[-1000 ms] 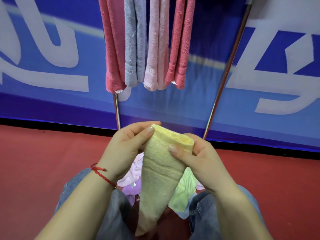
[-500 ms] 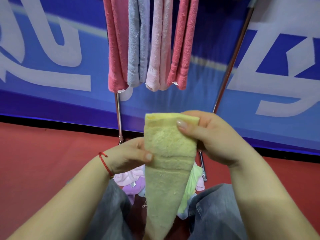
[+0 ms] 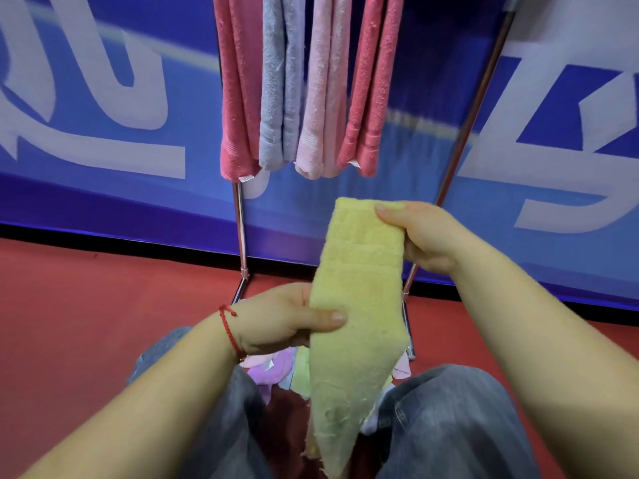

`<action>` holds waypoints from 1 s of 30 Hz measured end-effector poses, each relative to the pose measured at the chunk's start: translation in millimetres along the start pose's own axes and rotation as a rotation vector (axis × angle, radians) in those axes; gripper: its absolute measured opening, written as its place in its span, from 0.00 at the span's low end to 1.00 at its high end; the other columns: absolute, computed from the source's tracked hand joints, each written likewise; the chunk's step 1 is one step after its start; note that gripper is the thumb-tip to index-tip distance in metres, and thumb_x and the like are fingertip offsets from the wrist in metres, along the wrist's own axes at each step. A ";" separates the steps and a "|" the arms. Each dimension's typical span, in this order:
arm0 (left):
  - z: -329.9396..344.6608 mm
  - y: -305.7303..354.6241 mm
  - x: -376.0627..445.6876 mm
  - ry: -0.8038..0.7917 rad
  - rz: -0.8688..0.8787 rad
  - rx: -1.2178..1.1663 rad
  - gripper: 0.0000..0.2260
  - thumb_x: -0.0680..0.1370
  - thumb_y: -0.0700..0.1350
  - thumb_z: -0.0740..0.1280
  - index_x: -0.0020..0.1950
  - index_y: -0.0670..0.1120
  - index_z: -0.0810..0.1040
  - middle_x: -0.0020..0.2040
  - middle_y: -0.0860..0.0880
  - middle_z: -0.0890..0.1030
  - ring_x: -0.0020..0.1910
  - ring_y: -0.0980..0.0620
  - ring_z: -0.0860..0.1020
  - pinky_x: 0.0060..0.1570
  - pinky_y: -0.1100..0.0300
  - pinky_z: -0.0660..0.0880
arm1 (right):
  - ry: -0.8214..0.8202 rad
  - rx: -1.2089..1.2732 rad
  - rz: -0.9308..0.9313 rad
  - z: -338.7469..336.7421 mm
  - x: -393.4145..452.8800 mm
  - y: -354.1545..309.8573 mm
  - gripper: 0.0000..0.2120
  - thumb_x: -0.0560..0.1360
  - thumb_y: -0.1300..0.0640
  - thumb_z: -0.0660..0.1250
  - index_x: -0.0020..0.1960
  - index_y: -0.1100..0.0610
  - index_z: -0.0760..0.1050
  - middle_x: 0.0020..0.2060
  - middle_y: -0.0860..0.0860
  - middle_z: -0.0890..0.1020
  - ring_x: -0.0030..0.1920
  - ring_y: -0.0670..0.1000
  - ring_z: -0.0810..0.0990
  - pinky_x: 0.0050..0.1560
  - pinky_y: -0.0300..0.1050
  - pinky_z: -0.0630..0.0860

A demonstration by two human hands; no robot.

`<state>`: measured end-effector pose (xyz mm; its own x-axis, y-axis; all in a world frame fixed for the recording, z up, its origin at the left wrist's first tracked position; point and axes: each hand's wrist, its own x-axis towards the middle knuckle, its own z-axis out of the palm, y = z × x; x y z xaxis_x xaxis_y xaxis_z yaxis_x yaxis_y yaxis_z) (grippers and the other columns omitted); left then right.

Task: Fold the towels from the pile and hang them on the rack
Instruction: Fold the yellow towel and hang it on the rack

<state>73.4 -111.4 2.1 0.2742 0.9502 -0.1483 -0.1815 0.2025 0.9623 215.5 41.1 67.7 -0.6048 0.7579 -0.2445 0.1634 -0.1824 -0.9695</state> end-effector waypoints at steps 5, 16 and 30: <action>-10.5 19.4 9.2 0.078 0.049 -0.097 0.10 0.69 0.38 0.64 0.43 0.43 0.85 0.42 0.48 0.85 0.41 0.54 0.83 0.42 0.62 0.80 | -0.089 0.356 0.273 7.4 -2.2 49.1 0.19 0.78 0.46 0.58 0.54 0.58 0.80 0.47 0.56 0.84 0.46 0.54 0.84 0.49 0.46 0.79; -42.4 45.3 29.5 0.363 -0.010 -0.126 0.07 0.78 0.38 0.61 0.51 0.40 0.78 0.40 0.45 0.84 0.39 0.49 0.83 0.47 0.54 0.79 | -0.608 0.448 0.292 31.1 -31.0 89.8 0.39 0.52 0.47 0.83 0.58 0.61 0.78 0.55 0.58 0.81 0.56 0.56 0.80 0.57 0.52 0.77; -38.0 -10.0 32.8 0.234 -0.131 -0.168 0.24 0.69 0.63 0.67 0.51 0.44 0.82 0.52 0.45 0.82 0.53 0.49 0.80 0.60 0.52 0.74 | -0.135 0.531 0.076 22.1 -15.2 24.3 0.16 0.75 0.66 0.60 0.61 0.67 0.72 0.51 0.61 0.82 0.45 0.54 0.84 0.47 0.49 0.80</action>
<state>48.3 -73.3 -21.1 0.0843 0.9382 -0.3357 -0.3175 0.3446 0.8834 211.4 11.3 47.5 -0.7065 0.6500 -0.2797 -0.1842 -0.5506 -0.8142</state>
